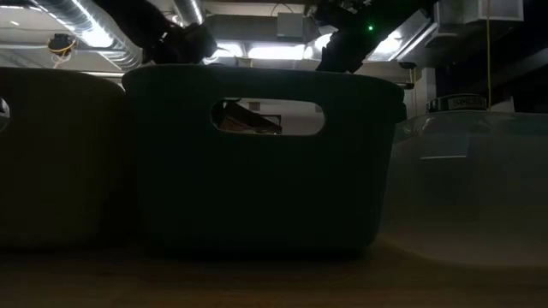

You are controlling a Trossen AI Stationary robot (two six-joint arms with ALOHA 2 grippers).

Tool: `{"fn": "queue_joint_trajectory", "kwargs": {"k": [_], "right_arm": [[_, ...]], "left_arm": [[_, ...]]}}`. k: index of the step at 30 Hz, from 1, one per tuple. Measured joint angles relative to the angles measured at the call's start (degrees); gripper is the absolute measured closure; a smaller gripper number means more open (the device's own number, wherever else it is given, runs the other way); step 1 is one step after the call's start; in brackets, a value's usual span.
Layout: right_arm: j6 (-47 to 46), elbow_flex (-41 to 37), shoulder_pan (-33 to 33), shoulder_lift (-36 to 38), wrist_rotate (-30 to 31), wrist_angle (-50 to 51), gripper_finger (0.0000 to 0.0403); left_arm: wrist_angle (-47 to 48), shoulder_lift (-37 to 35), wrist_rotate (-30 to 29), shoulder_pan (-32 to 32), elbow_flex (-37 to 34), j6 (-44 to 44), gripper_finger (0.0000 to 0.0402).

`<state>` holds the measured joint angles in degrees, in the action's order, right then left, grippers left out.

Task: Sort spices by type
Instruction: Put the brown seasoning bottle into the gray bin

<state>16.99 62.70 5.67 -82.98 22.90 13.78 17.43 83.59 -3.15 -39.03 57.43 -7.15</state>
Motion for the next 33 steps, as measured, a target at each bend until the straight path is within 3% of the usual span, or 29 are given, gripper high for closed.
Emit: {"fn": "queue_joint_trajectory", "kwargs": {"k": [15,25,33], "right_arm": [[-0.13,0.00,-0.02,0.00,-0.02,0.00,0.0166],[-0.19,0.00,-0.02,0.00,-0.02,0.00,0.0166],[-0.19,0.00,-0.02,0.00,-0.04,0.13,0.0166]], "left_arm": [[-2.51,0.77,-1.36,-4.84,0.00,5.85,0.0211],[-4.04,8.36,-1.76,-5.58,0.00,-1.82,0.0143],[-4.21,12.40,0.41,-5.55,-0.02,-5.93,0.0132]]}}
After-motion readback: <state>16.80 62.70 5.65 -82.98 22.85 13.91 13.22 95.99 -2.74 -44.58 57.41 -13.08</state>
